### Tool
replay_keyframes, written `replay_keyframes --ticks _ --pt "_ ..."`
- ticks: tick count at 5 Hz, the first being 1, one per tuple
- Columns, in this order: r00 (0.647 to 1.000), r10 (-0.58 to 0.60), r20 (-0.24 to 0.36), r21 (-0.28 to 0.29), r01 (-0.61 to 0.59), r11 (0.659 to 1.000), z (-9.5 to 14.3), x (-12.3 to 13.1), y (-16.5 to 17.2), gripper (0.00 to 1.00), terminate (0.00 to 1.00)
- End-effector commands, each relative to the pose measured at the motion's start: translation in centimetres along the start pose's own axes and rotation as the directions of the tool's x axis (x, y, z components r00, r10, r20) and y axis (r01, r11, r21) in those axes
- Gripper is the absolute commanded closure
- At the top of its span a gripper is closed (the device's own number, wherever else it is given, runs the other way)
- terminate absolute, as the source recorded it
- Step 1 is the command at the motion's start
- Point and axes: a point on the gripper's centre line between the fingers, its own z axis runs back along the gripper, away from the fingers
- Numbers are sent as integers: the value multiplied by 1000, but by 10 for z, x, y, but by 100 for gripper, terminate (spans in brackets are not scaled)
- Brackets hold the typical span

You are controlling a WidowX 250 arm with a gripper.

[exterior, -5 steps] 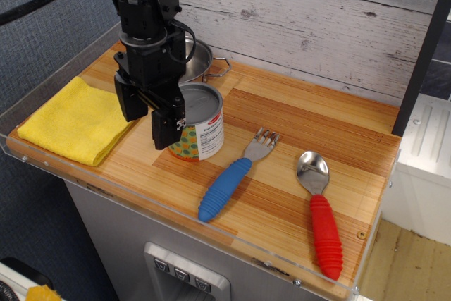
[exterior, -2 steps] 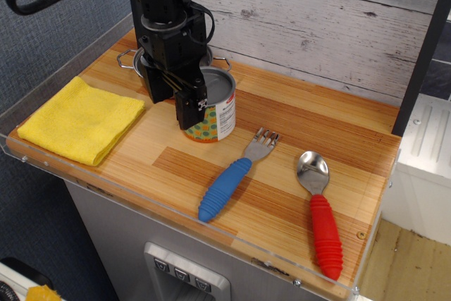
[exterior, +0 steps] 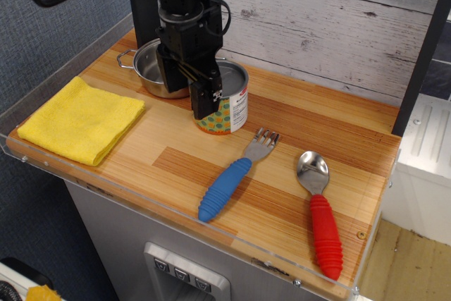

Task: Slide the can back against the wall behind the blue fork.

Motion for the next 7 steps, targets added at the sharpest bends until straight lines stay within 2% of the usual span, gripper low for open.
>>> replay_keyframes --ticks 1,2,4,5,7 --pt "998 -40 46 -6 41 999 14 25 3 0 0" --pt "997 -53 50 12 53 999 17 31 0 0 0" --pt "994 -74 83 -2 74 997 17 50 -7 0 0" --pt "994 -56 95 17 55 998 16 62 -12 0 0" --pt "984 -105 141 -6 107 994 20 88 -29 0 0"
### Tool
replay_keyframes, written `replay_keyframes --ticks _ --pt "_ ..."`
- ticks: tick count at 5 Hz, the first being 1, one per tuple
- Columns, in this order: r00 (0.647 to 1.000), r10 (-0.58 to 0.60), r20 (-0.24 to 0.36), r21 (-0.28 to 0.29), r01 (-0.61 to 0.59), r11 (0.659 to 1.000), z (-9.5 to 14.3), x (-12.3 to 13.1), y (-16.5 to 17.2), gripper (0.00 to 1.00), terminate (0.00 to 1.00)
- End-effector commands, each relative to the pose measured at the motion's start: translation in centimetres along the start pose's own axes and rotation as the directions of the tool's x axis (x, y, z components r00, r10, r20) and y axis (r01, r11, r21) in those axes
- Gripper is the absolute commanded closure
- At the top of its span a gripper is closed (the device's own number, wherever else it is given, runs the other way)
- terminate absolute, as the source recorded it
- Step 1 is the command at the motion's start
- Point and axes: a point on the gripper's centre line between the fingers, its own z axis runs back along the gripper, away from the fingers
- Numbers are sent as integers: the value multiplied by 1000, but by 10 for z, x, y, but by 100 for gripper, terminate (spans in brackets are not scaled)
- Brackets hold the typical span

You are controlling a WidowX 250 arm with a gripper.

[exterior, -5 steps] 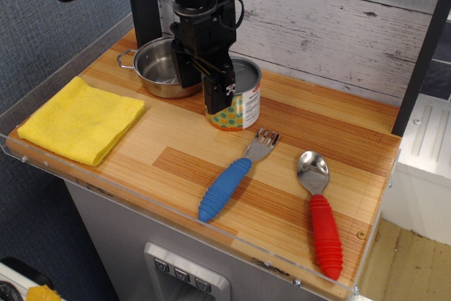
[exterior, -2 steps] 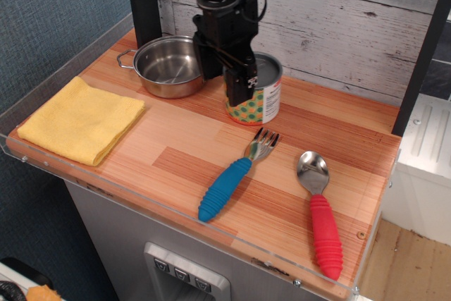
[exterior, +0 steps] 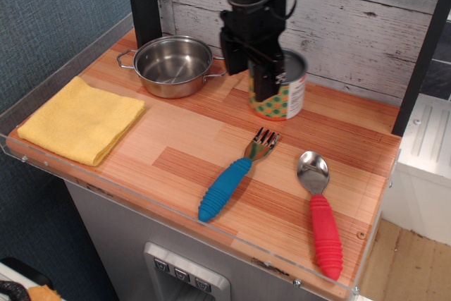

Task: Slide the can back against the wall behind the blue fork.

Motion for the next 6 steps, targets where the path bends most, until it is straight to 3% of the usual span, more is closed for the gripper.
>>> replay_keyframes --ticks 1,4,5,6 --pt "996 -43 81 -4 44 999 22 29 -8 0 0" --pt "991 81 110 26 -85 996 54 8 -2 0 0" --pt "984 158 85 45 -162 986 67 -4 2 0 0" --pt "958 266 103 62 -273 960 81 -20 17 0 0"
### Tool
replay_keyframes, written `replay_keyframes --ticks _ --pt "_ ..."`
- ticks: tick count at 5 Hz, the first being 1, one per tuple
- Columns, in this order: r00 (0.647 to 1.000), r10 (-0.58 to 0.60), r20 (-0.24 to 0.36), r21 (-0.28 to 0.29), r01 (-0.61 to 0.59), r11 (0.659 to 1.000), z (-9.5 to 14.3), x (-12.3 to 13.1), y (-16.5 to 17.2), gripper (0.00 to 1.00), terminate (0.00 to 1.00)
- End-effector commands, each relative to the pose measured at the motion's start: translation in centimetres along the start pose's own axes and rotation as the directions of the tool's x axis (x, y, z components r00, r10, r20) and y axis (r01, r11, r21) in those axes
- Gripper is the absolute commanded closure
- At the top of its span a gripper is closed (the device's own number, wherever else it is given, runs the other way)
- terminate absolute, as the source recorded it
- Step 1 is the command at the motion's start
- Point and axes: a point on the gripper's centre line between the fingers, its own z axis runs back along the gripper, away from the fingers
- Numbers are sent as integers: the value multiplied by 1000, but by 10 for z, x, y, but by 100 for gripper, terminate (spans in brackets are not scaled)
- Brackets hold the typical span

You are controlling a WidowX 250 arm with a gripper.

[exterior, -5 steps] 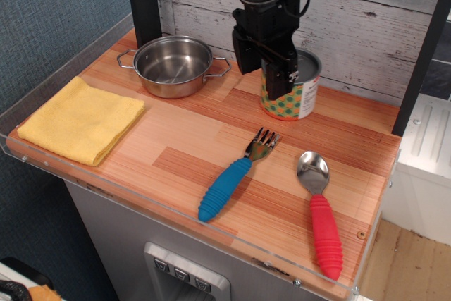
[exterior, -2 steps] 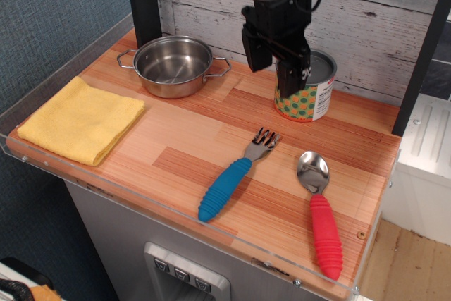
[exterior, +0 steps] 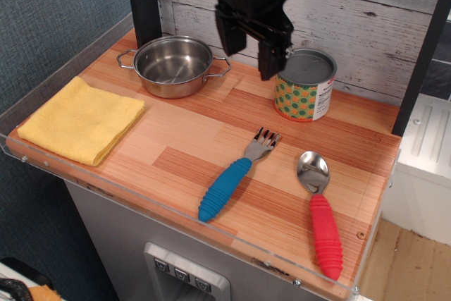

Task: Slide the can back against the wall behind the blue fork.

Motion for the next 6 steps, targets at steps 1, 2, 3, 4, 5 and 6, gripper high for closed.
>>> replay_keyframes --ticks 1,2,3,4,5,6 --pt "969 217 119 77 -227 971 52 -19 42 0 0" --pt "934 319 160 108 -338 935 61 -30 59 0 0" --pt "907 377 188 133 -404 905 63 -37 76 0 0" --pt "880 425 214 176 -463 869 60 -39 95 0 0" --pt "880 425 214 176 -463 869 60 -39 95 0 0" --pt "880 425 214 176 -463 869 60 -39 95 0 100"
